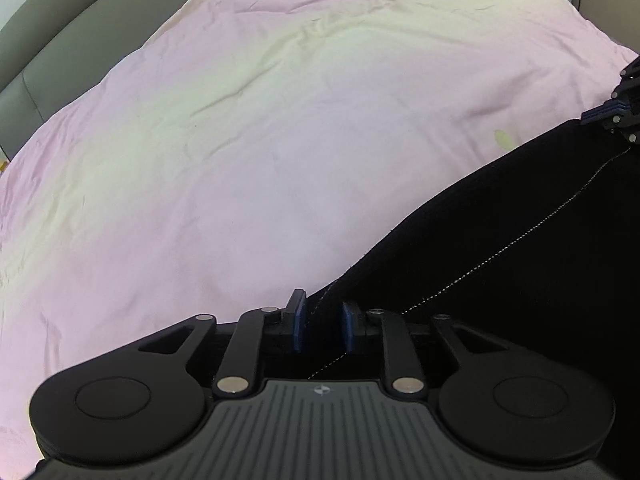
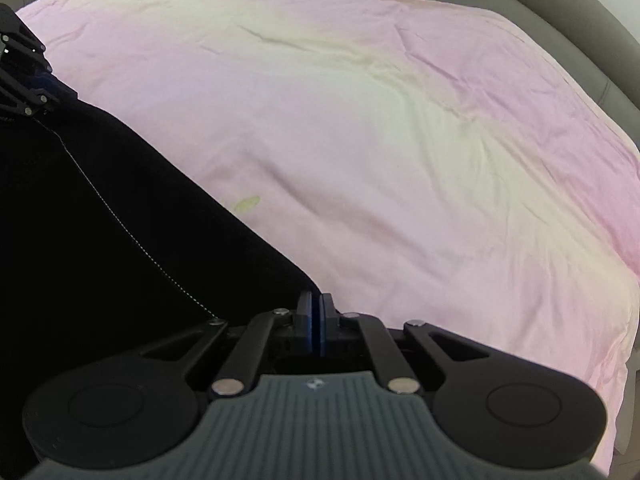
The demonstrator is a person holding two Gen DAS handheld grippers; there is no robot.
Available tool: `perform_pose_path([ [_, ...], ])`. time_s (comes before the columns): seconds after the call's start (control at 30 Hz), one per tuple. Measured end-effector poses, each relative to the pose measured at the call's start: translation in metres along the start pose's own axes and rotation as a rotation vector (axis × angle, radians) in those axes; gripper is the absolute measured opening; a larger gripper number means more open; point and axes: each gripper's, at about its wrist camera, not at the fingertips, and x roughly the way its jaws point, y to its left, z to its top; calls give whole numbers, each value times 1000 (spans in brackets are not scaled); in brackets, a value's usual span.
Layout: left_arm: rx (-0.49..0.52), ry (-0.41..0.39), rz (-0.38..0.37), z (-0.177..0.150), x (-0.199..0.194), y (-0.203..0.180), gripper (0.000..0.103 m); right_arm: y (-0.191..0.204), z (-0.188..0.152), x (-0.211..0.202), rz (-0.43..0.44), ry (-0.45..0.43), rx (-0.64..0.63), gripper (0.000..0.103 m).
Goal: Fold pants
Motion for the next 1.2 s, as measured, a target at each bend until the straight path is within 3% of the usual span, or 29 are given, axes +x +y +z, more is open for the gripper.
perform_pose_path([
  [0.03, -23, -10, 8, -1, -1, 3, 40, 3, -1, 1, -18, -1, 5, 6],
  [0.1, -59, -35, 29, -4, -11, 13, 65, 4, 0, -2, -22, -9, 29, 29],
  [0.13, -71, -53, 34, -7, -18, 20, 66, 2, -2, -10, -11, -24, 39, 40],
  [0.27, -123, -90, 13, -24, -57, 55, 67, -13, -14, -42, -25, -32, 109, 41],
  [0.43, -215, -51, 29, -66, -94, 103, 66, -41, -58, -73, -55, 26, 234, 42],
  [0.57, -283, -8, 73, -107, -108, 128, 53, -69, -113, -97, -123, 88, 362, 44],
  [0.63, -324, 13, 82, -121, -104, 134, 43, -84, -142, -111, -155, 107, 438, 44],
  [0.67, -342, 17, 96, -126, -102, 135, 33, -90, -154, -117, -172, 117, 467, 44],
  [0.9, -404, 70, 181, -132, -60, 140, 10, -134, -221, -144, -281, 156, 711, 44],
  [1.2, -453, 129, 226, -114, -21, 147, 9, -196, -282, -149, -301, 122, 1101, 44],
])
